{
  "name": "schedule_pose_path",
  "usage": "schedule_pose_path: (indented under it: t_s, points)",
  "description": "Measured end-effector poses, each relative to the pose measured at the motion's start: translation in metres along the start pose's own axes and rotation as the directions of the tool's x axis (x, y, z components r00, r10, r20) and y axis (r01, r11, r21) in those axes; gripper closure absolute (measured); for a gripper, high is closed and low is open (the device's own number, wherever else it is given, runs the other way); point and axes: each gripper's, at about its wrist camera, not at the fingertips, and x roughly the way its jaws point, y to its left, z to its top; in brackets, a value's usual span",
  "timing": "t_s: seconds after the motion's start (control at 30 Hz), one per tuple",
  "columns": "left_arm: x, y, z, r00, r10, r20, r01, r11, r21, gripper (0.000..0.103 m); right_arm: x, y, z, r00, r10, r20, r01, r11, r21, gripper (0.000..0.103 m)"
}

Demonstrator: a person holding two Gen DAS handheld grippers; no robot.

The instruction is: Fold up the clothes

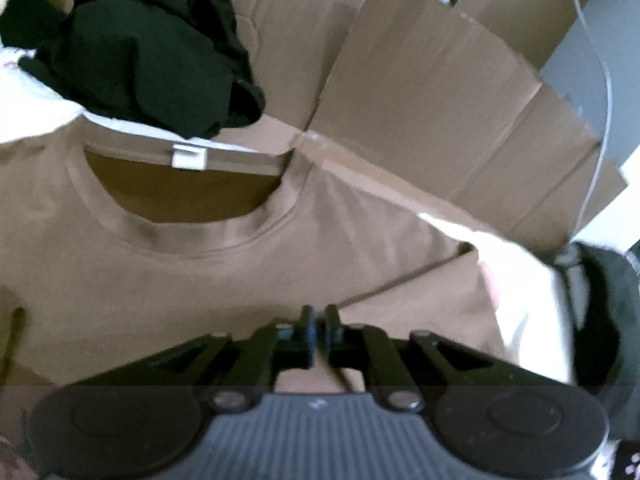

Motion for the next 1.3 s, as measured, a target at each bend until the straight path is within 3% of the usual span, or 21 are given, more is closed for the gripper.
schedule_pose_path:
  t_s: [0.07,0.27,0.5,0.67,0.9,1.07,1.17,1.3]
  points:
    - [-0.004,0.005,0.001,1.0,-0.025,-0.001,0.025,0.999,-0.034,0.095,-0.009,-0.001,0.002,1.0,-0.005,0.024,0.005,1.0,-0.03,0.09]
    - [-0.018,-0.006,-0.008,0.998,-0.068,-0.016,0.067,0.998,-0.011,0.095,-0.027,-0.001,0.01,0.994,-0.056,0.093,0.068,0.99,-0.124,0.09]
    - [-0.028,-0.025,-0.028,0.985,-0.139,-0.098,0.14,0.99,0.005,0.089,-0.039,-0.01,0.019,0.979,-0.124,0.16,0.152,0.972,-0.179,0.09]
    - [-0.03,-0.03,-0.052,0.962,-0.186,-0.2,0.182,0.983,-0.036,0.089,-0.037,-0.012,0.02,0.969,-0.151,0.196,0.194,0.954,-0.228,0.072]
    - [-0.024,-0.031,-0.07,0.932,-0.24,-0.273,0.218,0.97,-0.109,0.089,-0.028,-0.013,0.017,0.964,-0.156,0.214,0.209,0.944,-0.255,0.071]
    - [-0.014,-0.034,-0.084,0.897,-0.311,-0.314,0.26,0.946,-0.196,0.085,-0.022,-0.014,0.013,0.957,-0.161,0.242,0.228,0.933,-0.279,0.071]
    - [-0.009,-0.039,-0.09,0.886,-0.326,-0.33,0.266,0.94,-0.214,0.085,-0.021,-0.018,0.013,0.955,-0.161,0.249,0.227,0.936,-0.267,0.071]
    - [-0.006,-0.041,-0.092,0.885,-0.331,-0.326,0.262,0.935,-0.239,0.078,-0.019,-0.02,0.016,0.952,-0.165,0.258,0.234,0.936,-0.264,0.071]
